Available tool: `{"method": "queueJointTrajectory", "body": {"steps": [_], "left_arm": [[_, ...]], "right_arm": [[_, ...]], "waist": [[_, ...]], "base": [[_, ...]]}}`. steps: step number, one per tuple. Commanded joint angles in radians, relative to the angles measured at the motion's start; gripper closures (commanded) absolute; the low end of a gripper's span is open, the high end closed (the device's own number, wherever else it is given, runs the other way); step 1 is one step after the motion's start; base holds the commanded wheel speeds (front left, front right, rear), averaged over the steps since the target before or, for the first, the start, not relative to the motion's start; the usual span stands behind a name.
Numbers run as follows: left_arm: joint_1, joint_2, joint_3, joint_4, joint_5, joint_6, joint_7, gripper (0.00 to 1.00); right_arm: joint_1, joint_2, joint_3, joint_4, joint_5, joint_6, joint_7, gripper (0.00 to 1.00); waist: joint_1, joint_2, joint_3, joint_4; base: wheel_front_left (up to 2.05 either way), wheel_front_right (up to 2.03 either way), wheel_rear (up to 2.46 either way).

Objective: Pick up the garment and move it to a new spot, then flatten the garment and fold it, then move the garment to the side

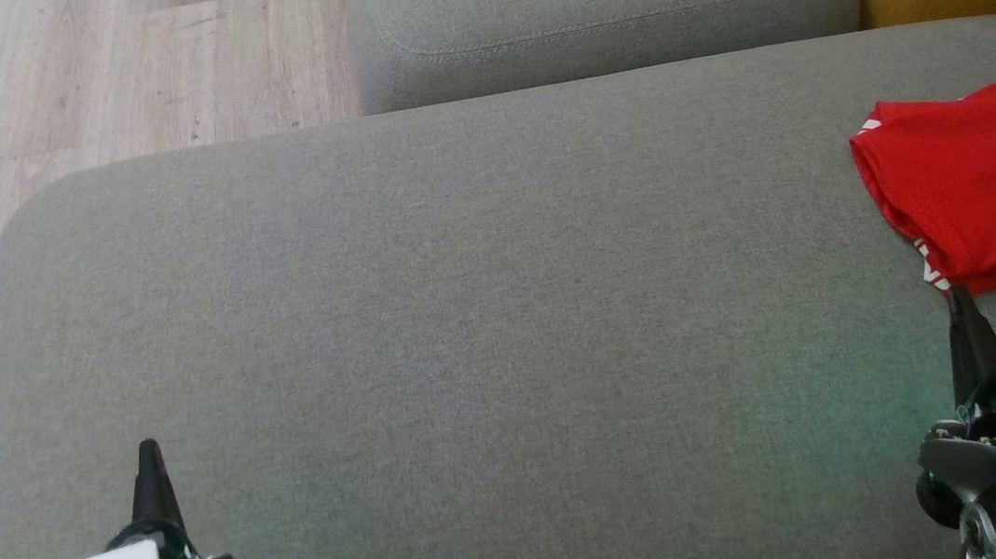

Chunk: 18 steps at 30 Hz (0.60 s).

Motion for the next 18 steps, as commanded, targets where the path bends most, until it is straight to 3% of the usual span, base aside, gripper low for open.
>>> {"method": "queueJointTrajectory", "body": {"steps": [1, 18], "left_arm": [[-0.049, 0.004, 0.04, -0.036, -0.005, -0.007, 0.007, 1.0], [-0.049, 0.004, 0.04, -0.036, -0.005, -0.007, 0.007, 1.0]], "right_arm": [[-0.049, -0.005, 0.02, -0.037, 0.005, 0.004, 0.006, 1.0], [-0.049, -0.004, 0.02, -0.037, 0.005, 0.004, 0.007, 1.0]], "waist": [[0.0, 0.0, 0.0, 0.0], [0.0, 0.0, 0.0, 0.0]], "base": [[0.0, 0.0, 0.0], [0.0, 0.0, 0.0]]}}
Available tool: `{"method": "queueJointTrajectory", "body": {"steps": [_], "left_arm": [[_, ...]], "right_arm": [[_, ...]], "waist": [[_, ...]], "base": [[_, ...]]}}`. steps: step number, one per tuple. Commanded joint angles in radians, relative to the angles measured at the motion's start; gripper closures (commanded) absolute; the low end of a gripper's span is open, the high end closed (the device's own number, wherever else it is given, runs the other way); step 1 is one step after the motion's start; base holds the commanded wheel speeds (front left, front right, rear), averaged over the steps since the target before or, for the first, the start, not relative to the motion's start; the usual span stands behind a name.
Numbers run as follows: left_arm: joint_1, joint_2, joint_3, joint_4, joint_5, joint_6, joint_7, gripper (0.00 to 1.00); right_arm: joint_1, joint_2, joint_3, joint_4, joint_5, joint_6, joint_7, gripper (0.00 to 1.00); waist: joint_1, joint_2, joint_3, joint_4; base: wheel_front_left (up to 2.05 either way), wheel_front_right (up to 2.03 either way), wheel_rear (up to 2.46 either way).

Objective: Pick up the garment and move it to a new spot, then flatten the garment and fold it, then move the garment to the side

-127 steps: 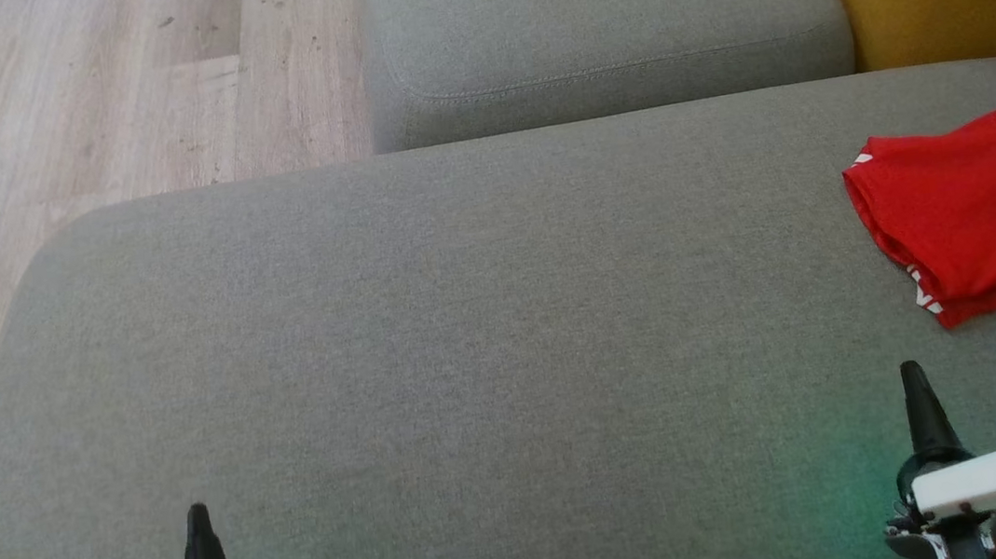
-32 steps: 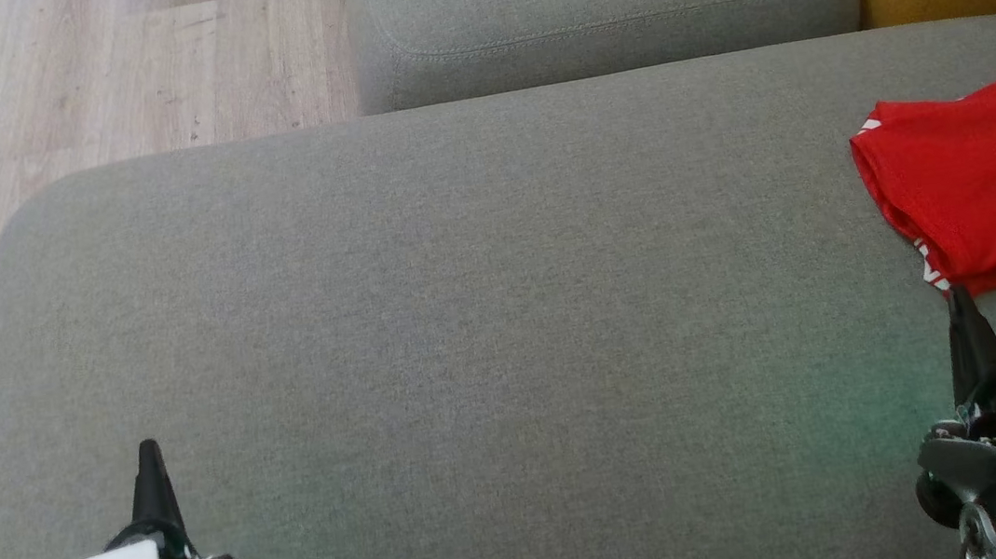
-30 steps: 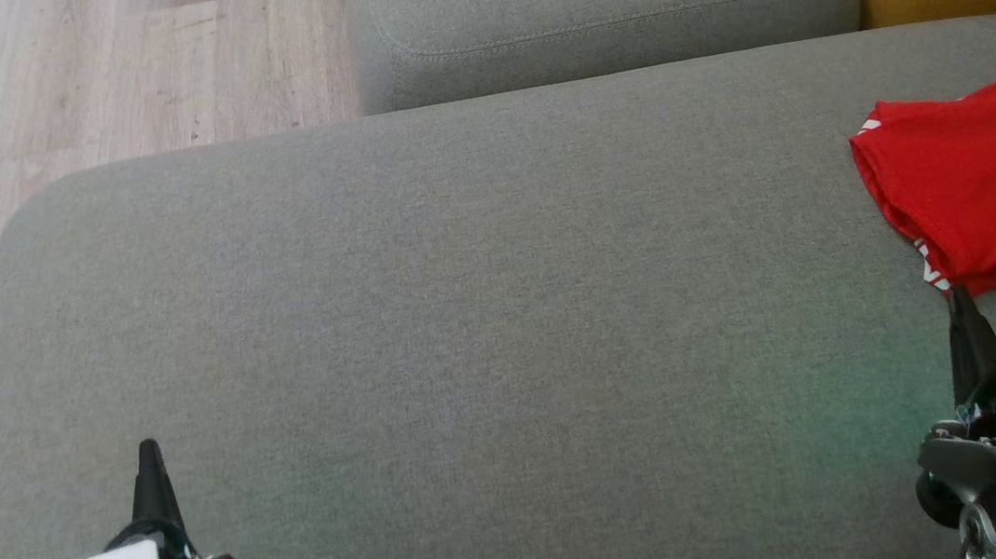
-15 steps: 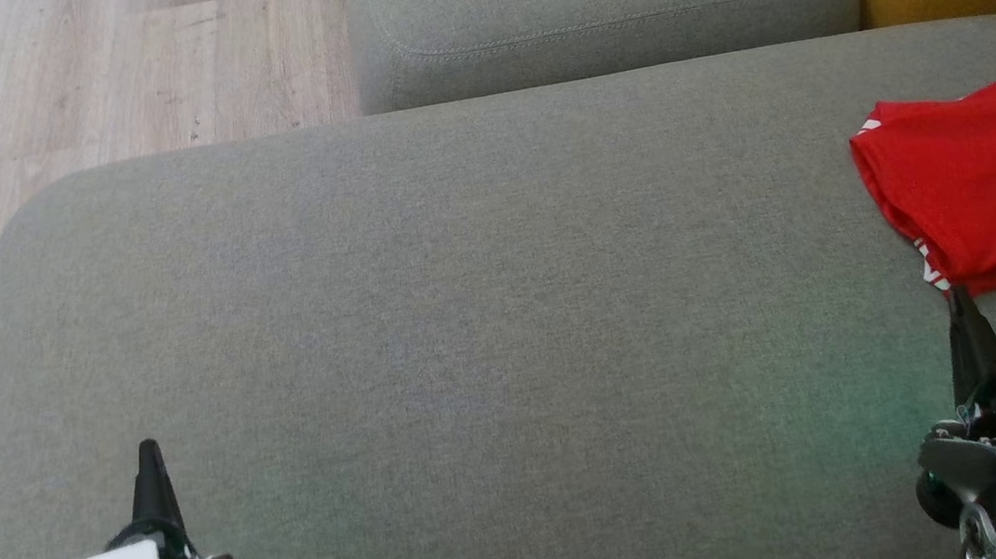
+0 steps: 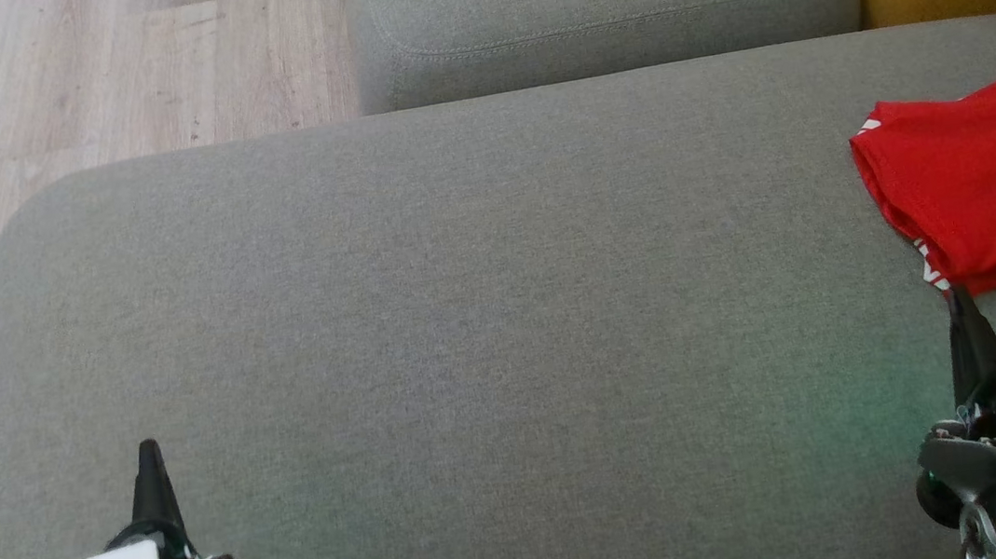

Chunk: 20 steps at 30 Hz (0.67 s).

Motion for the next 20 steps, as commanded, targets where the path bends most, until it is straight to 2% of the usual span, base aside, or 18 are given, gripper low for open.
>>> {"method": "queueJointTrajectory", "body": {"steps": [1, 20], "left_arm": [[-0.049, 0.004, 0.04, -0.036, -0.005, -0.007, 0.007, 1.0], [-0.049, 0.004, 0.04, -0.036, -0.005, -0.007, 0.007, 1.0]], "right_arm": [[-0.049, -0.005, 0.02, -0.037, 0.005, 0.004, 0.007, 1.0], [-0.049, -0.004, 0.02, -0.037, 0.004, 0.004, 0.007, 1.0]], "waist": [[0.0, 0.0, 0.0, 0.0], [0.0, 0.0, 0.0, 0.0]], "base": [[0.0, 0.0, 0.0], [0.0, 0.0, 0.0]]}}
